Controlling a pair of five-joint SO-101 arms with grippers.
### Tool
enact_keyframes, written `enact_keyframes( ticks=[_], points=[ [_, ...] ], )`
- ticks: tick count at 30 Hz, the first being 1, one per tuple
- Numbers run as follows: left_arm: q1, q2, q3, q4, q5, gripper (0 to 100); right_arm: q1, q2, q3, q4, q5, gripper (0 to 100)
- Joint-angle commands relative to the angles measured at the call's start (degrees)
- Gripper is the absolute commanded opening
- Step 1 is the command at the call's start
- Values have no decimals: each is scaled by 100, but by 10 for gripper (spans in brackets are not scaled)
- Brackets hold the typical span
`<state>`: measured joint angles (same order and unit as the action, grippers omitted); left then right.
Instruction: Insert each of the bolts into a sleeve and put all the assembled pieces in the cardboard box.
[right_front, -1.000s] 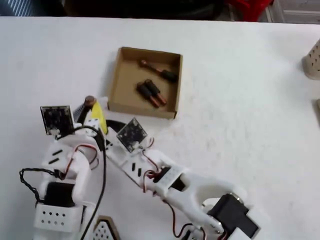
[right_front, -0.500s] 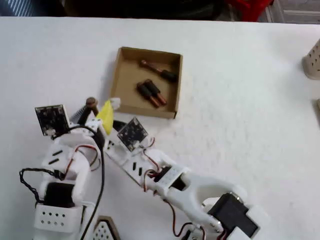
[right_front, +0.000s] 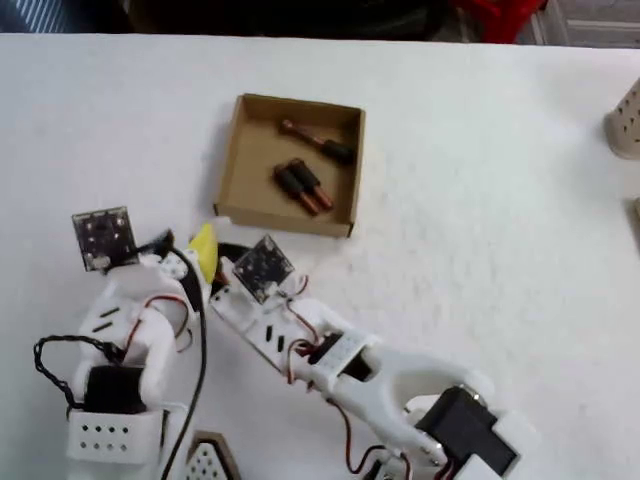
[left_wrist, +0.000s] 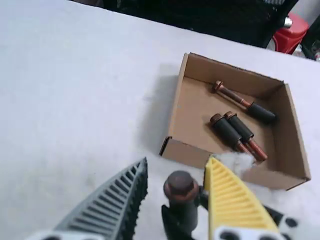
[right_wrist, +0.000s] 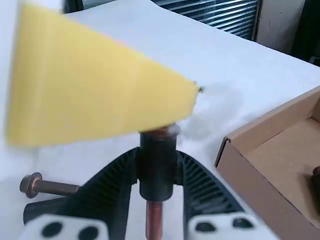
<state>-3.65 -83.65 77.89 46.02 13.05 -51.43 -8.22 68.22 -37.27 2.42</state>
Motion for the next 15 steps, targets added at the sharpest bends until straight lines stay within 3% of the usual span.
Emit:
enact_keyframes(
  ticks=[1, 6, 12, 15],
  points=[
    [101, 22, -158, 114, -545, 214, 198, -611, -202, 277, 35, 17],
    [127, 22, -624, 387, -369, 215, 215, -708, -176, 330, 26, 17],
    [-813, 22, -1486, 598, -360, 214, 207, -655, -176, 330, 26, 17],
    [-1165, 22, -1820, 598, 185, 214, 207, -655, -185, 338, 26, 17]
  ],
)
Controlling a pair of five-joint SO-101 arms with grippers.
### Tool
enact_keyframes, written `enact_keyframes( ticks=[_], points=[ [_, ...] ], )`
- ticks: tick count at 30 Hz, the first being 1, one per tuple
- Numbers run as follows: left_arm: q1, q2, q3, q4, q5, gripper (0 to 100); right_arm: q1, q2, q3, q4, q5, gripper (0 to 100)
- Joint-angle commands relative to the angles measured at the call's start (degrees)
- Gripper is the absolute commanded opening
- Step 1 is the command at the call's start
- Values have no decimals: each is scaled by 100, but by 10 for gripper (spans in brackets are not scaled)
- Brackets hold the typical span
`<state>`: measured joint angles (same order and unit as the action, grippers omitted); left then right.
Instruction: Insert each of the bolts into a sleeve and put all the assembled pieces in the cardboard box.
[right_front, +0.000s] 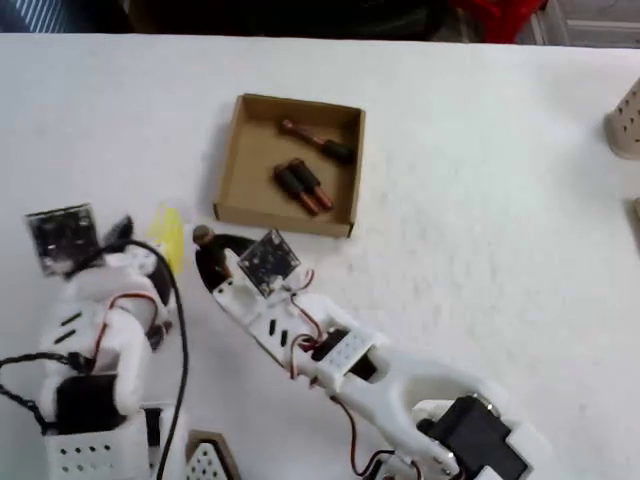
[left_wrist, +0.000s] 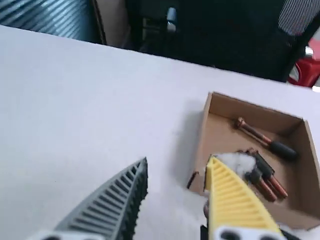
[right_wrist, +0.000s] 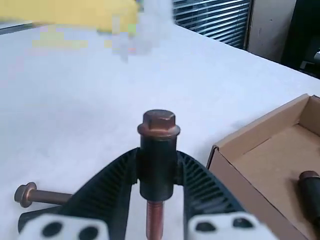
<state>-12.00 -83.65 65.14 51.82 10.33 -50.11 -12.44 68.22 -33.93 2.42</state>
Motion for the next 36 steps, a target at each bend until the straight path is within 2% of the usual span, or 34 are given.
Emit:
enact_keyframes(
  ticks=[1, 6, 10, 12, 15, 21, 28, 36],
  points=[
    [-382, 22, -651, 18, 642, 212, 75, -233, -185, 31, 26, 17],
    [-655, 57, -1046, 237, 1231, 181, 101, -242, -343, 558, 26, 17],
    [-892, 66, -782, 132, 1257, 8, 198, -286, -396, 690, 26, 17],
    [-1103, 66, -484, 105, 1284, 44, 277, -295, -404, 690, 26, 17],
    [-1657, 66, 167, 26, 1292, 20, 365, -295, -484, 778, 35, 17],
    [-2976, 66, 993, -536, 1389, 24, 629, -295, -1002, 1965, 35, 17],
    [-3108, 303, 1257, -897, 1380, 23, 1112, -295, -1670, 2914, 44, 17],
    [-3108, 2800, 484, -1451, 1398, 23, 1332, -286, -2725, 4286, 44, 17]
  ],
)
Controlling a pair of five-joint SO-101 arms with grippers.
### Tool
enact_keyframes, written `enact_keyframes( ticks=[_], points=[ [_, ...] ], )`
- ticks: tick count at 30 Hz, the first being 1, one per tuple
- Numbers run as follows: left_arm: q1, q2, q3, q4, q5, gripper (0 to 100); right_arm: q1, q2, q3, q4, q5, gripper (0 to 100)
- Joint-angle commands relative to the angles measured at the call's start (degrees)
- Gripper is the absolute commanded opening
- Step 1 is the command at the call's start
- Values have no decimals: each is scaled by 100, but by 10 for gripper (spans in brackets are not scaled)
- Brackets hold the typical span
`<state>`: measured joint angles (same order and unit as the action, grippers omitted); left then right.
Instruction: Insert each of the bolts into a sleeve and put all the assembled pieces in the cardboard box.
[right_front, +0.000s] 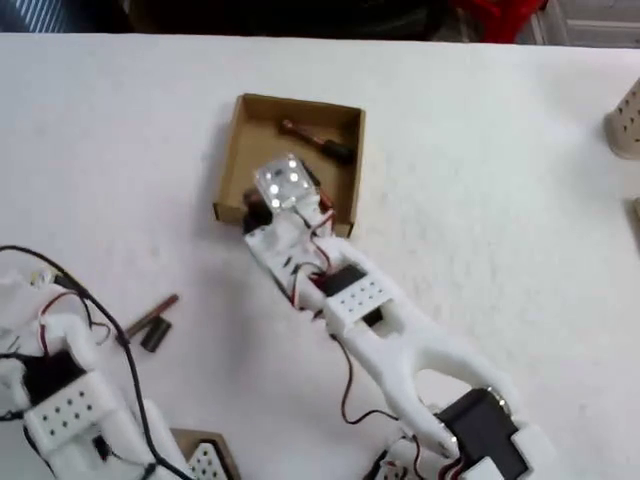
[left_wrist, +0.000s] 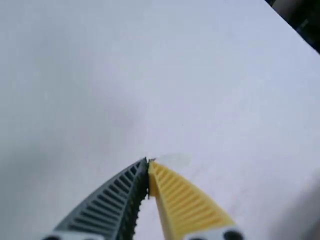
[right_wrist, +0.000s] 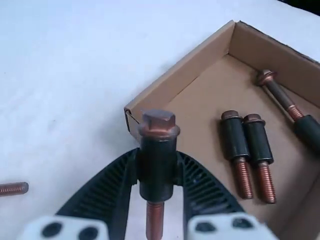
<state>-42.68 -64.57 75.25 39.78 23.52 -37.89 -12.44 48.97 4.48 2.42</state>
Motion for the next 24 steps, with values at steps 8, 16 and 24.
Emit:
enact_keyframes(
  ticks=[8, 16, 24],
  points=[
    [-31, 1815, -774, -721, 79, 23, 945, -479, -1257, 1349, 79, 17],
    [251, 1842, -765, -730, 53, 23, 1903, -620, -1767, 1912, 88, 17],
    [418, 1851, -545, -941, -308, 23, 2044, 1314, -4079, 2800, 404, 17]
  ],
)
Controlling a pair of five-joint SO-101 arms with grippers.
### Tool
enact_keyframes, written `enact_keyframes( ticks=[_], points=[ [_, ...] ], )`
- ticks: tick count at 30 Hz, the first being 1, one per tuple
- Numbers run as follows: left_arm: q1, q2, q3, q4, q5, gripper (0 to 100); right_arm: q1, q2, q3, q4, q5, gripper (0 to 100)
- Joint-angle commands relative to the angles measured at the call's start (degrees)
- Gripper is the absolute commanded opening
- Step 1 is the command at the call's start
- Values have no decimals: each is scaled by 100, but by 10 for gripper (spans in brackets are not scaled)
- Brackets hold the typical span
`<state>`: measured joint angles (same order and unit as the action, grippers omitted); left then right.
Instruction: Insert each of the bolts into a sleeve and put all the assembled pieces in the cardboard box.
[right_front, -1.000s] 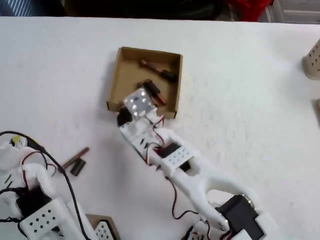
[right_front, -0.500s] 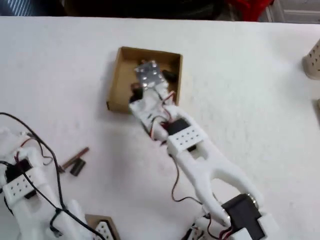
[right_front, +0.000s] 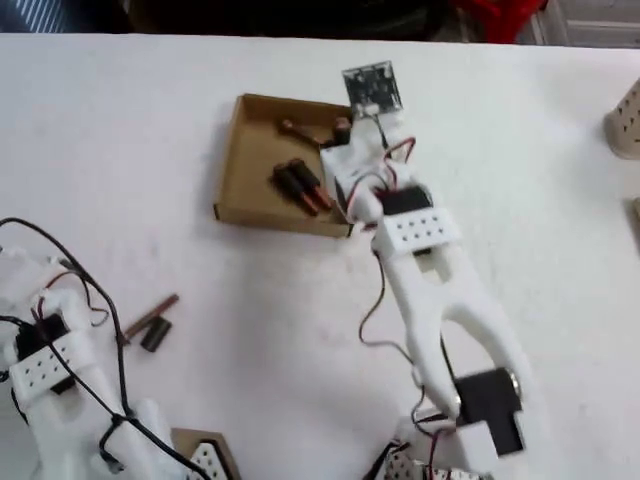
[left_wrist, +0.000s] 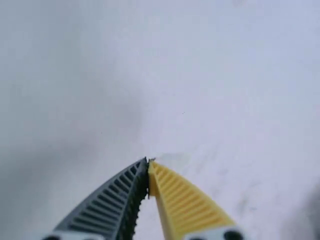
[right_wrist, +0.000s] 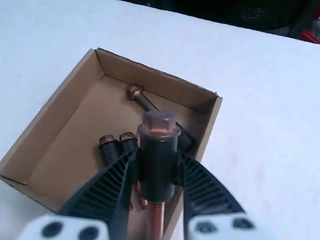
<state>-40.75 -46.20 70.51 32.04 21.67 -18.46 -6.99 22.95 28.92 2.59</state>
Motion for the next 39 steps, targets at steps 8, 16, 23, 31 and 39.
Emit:
enact_keyframes(
  ticks=[8, 16, 23, 31, 39],
  points=[
    [268, 4, -35, -237, -132, 23, 330, 3231, -3947, 980, 958, 17],
    [426, 13, -9, -369, -132, 23, 400, 5033, -6154, 2264, 1187, 18],
    [426, 13, -9, -369, -132, 23, 224, 5956, -7824, 3855, 1846, 18],
    [426, 13, -9, -369, -132, 23, 136, 6387, -9020, 4857, 1846, 18],
    [426, 13, -9, -369, -132, 23, -136, 6422, -9345, 5349, 1846, 18]
  ],
)
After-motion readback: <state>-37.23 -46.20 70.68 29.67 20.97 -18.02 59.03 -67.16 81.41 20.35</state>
